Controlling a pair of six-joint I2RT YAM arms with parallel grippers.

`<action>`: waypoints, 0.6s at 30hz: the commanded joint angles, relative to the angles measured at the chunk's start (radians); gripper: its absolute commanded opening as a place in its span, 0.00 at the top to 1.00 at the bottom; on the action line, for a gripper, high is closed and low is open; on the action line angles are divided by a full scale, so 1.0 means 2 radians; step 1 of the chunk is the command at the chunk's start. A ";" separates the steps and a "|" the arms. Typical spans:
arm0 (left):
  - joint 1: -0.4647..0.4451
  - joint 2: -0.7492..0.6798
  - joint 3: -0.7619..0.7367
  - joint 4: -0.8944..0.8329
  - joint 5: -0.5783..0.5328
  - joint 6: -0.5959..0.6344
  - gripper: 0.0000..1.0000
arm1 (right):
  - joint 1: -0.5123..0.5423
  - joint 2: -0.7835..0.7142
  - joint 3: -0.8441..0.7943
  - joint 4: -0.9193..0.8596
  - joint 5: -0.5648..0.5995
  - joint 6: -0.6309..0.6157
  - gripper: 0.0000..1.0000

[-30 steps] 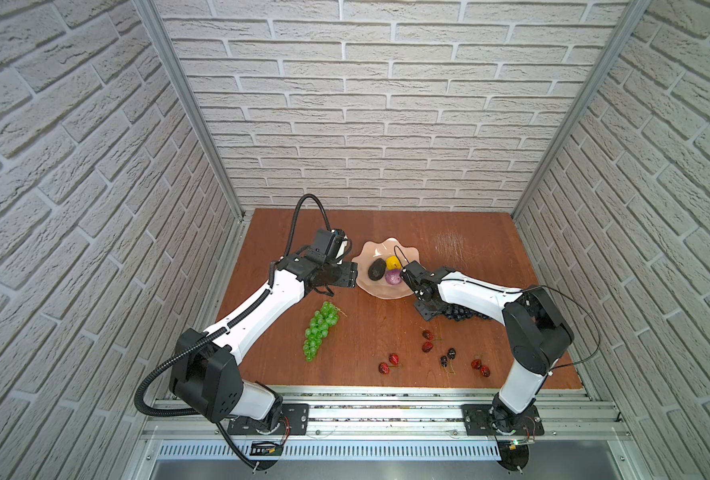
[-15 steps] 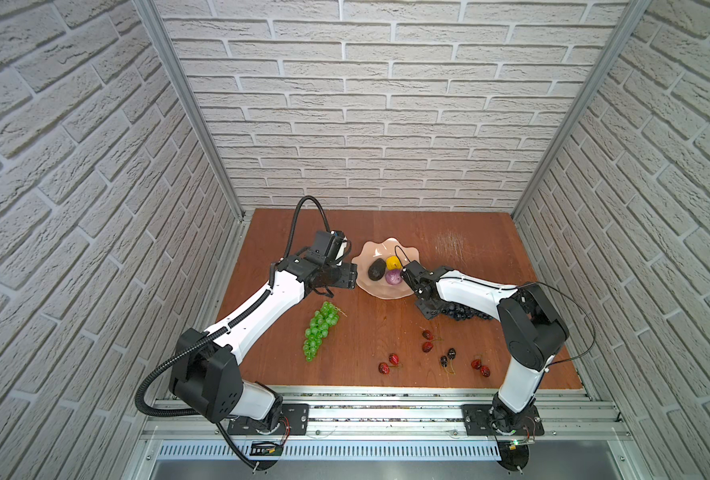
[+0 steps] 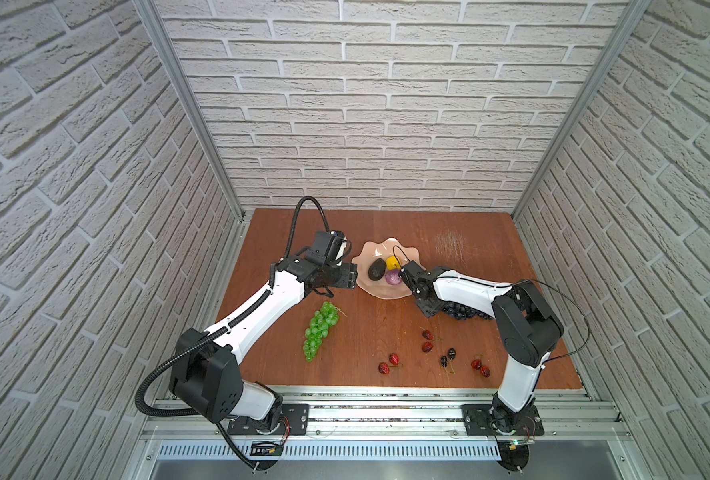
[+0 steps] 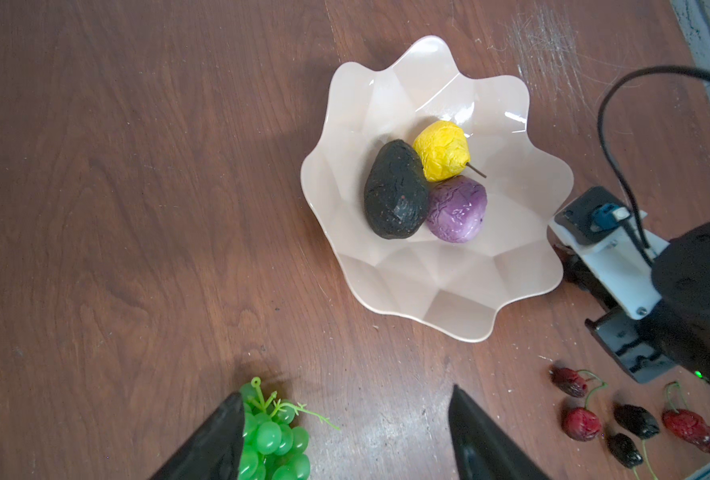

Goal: Place and organize the fake fruits in the fruit bowl
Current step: 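Lower the right gripper onto the dark grapes stem and close on it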

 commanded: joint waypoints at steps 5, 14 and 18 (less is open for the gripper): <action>0.004 -0.018 -0.009 0.012 -0.001 -0.006 0.23 | -0.002 -0.039 -0.007 -0.005 0.013 0.014 0.94; 0.004 -0.027 -0.014 0.008 -0.004 -0.011 0.23 | -0.004 -0.122 -0.014 -0.014 -0.003 0.027 0.94; 0.004 -0.032 -0.014 0.003 -0.008 -0.012 0.23 | -0.005 -0.154 0.006 -0.030 -0.016 0.029 0.94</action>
